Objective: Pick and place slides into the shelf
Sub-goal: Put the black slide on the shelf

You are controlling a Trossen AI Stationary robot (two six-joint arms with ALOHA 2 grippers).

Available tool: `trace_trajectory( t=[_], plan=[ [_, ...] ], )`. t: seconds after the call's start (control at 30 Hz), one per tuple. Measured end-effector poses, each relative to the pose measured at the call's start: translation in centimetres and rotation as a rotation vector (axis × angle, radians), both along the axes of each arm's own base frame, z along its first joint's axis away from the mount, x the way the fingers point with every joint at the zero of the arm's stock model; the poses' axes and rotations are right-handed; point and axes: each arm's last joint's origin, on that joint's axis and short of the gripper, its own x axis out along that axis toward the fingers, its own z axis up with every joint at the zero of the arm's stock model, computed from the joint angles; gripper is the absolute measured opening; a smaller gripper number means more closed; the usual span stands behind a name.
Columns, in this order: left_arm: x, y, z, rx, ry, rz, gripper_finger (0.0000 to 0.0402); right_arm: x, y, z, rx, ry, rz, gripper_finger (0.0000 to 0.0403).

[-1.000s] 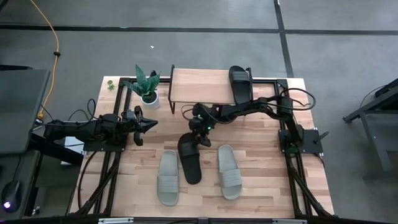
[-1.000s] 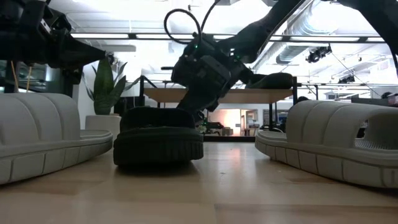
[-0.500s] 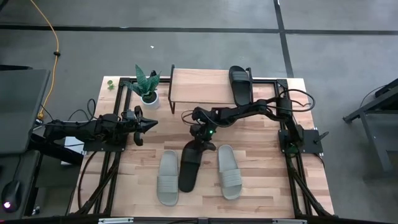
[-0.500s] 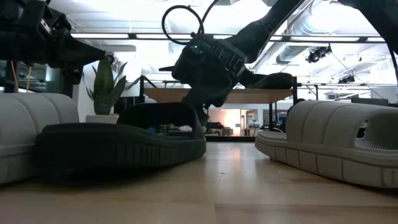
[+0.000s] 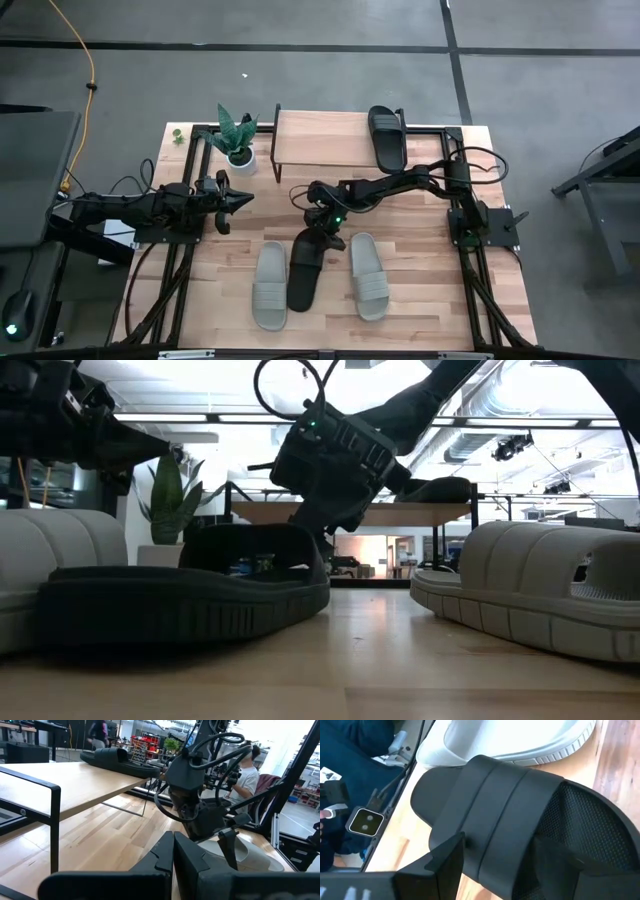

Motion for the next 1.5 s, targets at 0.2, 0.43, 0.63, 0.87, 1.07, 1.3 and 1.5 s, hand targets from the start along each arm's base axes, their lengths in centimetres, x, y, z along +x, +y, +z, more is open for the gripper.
trace_trajectory(
  t=[0.2,0.43,0.63,0.87,1.07,1.3,1.5],
  plan=[
    [0.0,0.0,0.0,0.0,0.0,0.0,0.0001,0.01,0.21,0.0,-0.003,-0.002,0.004,0.0204],
    [0.0,0.0,0.0,0.0,0.0,0.0,0.0001,0.04,0.19,0.04,-0.009,-0.009,0.006,0.0138],
    [0.0,0.0,0.0,0.0,0.0,0.0,0.0001,0.1,0.13,0.12,-0.017,-0.027,0.011,0.0052],
    [0.0,0.0,0.0,0.0,0.0,0.0,0.0001,0.16,0.11,0.16,-0.03,-0.046,0.017,0.0008],
    [0.0,0.0,0.0,0.0,0.0,0.0,0.0001,0.18,0.1,0.16,-0.037,-0.053,0.019,0.0003],
    [0.0,0.0,0.0,0.0,0.0,0.0,0.0001,0.18,0.09,0.16,-0.04,-0.054,0.019,0.0001],
    [0.0,0.0,0.0,0.0,0.0,0.0,0.0001,0.18,0.1,0.16,-0.038,-0.053,0.018,0.0001]
  ],
)
